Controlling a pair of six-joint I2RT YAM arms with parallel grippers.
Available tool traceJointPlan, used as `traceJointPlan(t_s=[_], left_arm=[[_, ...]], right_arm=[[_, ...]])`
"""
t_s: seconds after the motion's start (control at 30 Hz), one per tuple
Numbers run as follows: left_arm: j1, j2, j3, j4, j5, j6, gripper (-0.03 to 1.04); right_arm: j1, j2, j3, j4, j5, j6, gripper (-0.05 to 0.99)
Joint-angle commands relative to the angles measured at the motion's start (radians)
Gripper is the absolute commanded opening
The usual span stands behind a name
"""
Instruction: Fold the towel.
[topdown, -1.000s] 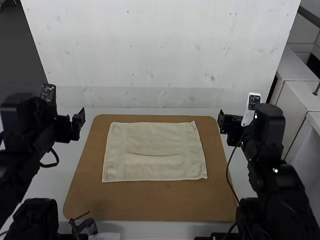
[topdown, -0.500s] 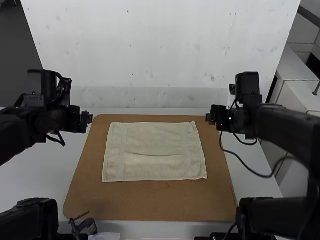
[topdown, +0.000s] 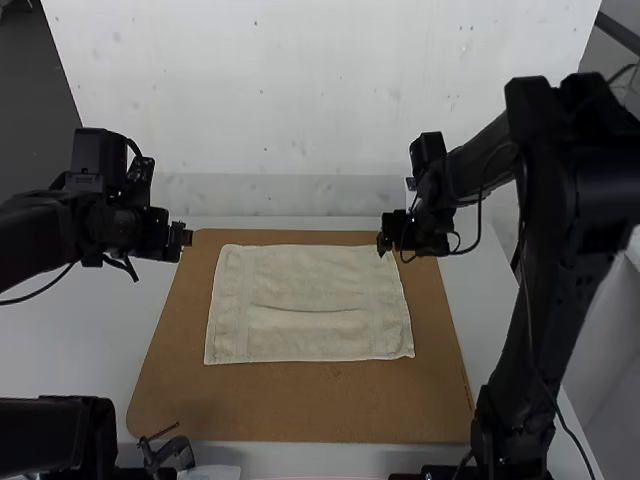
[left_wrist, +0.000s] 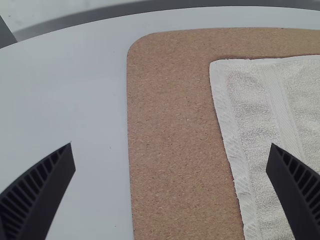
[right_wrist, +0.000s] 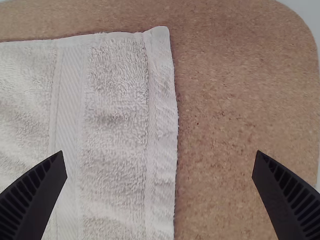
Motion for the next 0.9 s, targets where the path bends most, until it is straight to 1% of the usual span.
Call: traceJointPlan(t_s=[0.0,0.07,0.13,0.33,0.4,0.43,0.5,0.6,0.73,0.77,0.8,0.87], left_arm=[[0.003,-0.007,0.031,0.006,0.011,-0.007,0.99],[0.006,-0.016,0.029,0.006,0.009,-0.004,0.99],[0.009,-0.024,0.025,0.008,0.012,0.002,0.99],[0.008,-0.035,0.012,0.008,0.015,0.003,0.99],[0.006,-0.035,0.011,0.011,0.015,0.003,0.99],[0.006,-0.035,0.011,0.014,0.015,0.003,0.99],[0.006,-0.035,0.006,0.015,0.015,0.003,0.99],[0.006,-0.035,-0.001,0.023,0.015,0.003,0.99],[0.008,-0.025,-0.006,0.029,0.017,0.005,0.99],[0.008,-0.019,-0.006,0.031,0.018,0.005,0.99],[0.008,-0.015,-0.006,0.037,0.02,0.005,0.99],[0.003,-0.004,-0.004,0.043,0.02,0.005,0.99]], right_arm=[[0.014,0.084,0.086,0.002,0.074,0.009,0.95],[0.02,0.126,0.117,0.002,0.097,0.011,0.92],[0.031,0.159,0.137,0.008,0.122,0.017,0.92],[0.074,0.236,0.191,0.016,0.128,0.049,0.92],[0.084,0.267,0.209,0.016,0.143,0.052,0.92],[0.089,0.279,0.217,0.016,0.152,0.053,0.9],[0.089,0.307,0.232,0.012,0.16,0.055,0.86],[0.086,0.337,0.251,0.012,0.175,0.06,0.86],[0.072,0.362,0.271,0.011,0.175,0.072,0.86],[0.071,0.37,0.275,0.011,0.174,0.072,0.81],[0.068,0.377,0.278,0.011,0.175,0.073,0.74],[0.063,0.386,0.283,0.009,0.175,0.077,0.54]])
